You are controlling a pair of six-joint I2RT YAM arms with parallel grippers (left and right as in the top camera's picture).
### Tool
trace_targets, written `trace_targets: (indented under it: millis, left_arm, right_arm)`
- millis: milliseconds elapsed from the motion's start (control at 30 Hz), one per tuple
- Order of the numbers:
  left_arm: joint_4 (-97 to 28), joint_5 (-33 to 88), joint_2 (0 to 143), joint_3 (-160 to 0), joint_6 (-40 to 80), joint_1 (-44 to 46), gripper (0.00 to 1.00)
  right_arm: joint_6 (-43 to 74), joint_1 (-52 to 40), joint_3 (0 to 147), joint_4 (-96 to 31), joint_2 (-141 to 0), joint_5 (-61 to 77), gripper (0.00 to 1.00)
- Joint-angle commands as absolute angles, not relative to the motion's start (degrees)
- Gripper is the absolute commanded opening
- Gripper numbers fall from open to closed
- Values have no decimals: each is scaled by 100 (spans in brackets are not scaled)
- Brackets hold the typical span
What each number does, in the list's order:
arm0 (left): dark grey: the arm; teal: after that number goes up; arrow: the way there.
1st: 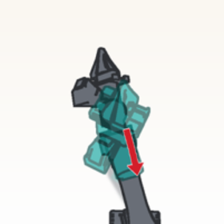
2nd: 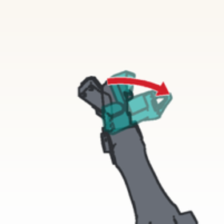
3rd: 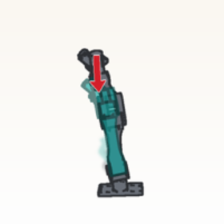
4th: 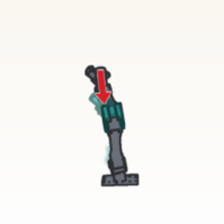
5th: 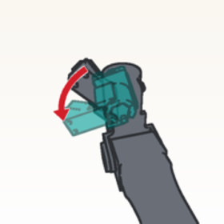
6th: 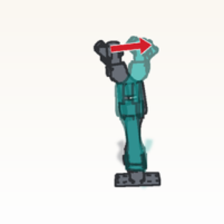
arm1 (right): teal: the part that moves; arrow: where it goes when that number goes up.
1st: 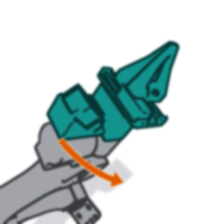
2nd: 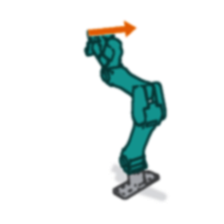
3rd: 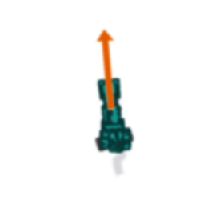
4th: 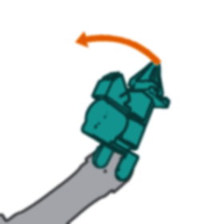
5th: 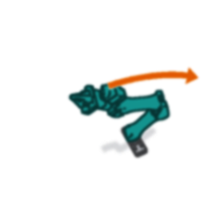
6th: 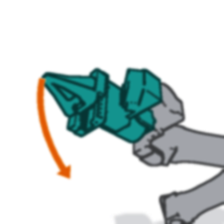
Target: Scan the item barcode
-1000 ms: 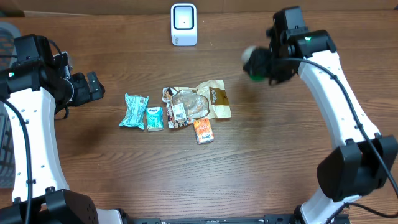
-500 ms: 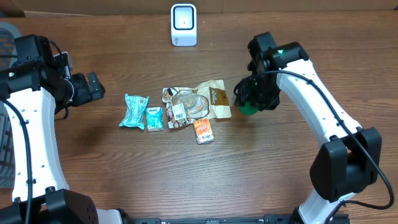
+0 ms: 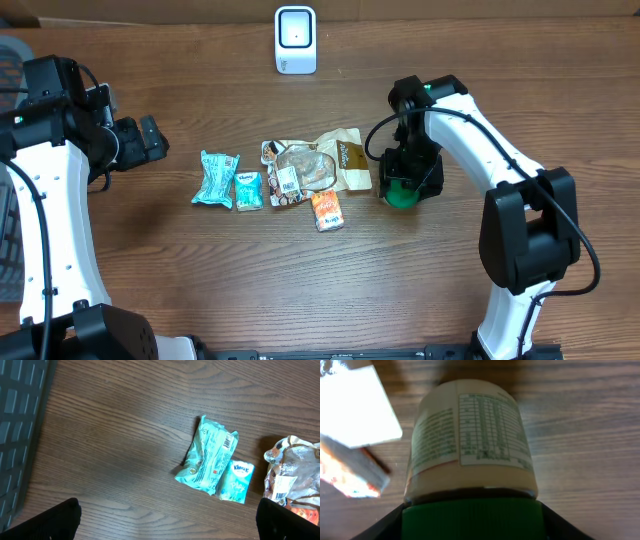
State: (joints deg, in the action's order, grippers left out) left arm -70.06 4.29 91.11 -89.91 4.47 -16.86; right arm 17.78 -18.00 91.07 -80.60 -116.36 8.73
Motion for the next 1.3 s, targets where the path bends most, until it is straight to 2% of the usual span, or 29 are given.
trace_targets:
  millis: [0,33,67,233,533,1067,1267]
  left_arm:
    - [-7002,447,9063,-8982,427,-1649,100]
    - [-7000,447,9063,-8982,427,-1649,100]
    - [-7000,447,9063,-8982,427,-1649,100]
    - [-7000,447,9063,-8982,427,-1649,100]
    - [-7002,447,9063,-8982,427,-1649,100]
    - [-7000,447,9063,-8982,427,-1649,100]
    - [-7000,447,9063,-8982,427,-1647,100]
  right_arm:
    - [1520,-1800,9159,-7874,-11596,902,84]
    - [1426,-1798,9164,-7782,-11596,899,95]
    - [1352,-1782,9164,-7677,-11596,904,100]
    - [1107,-1667,9284,-7330,-11596,794,100]
    - [397,-1634,10580,-7985,-11356,462,100]
    - [-49,-1988,9325,-7413,-11354,-84,100]
    - [-51,-1988,9282,-7275,-11354,-123,88]
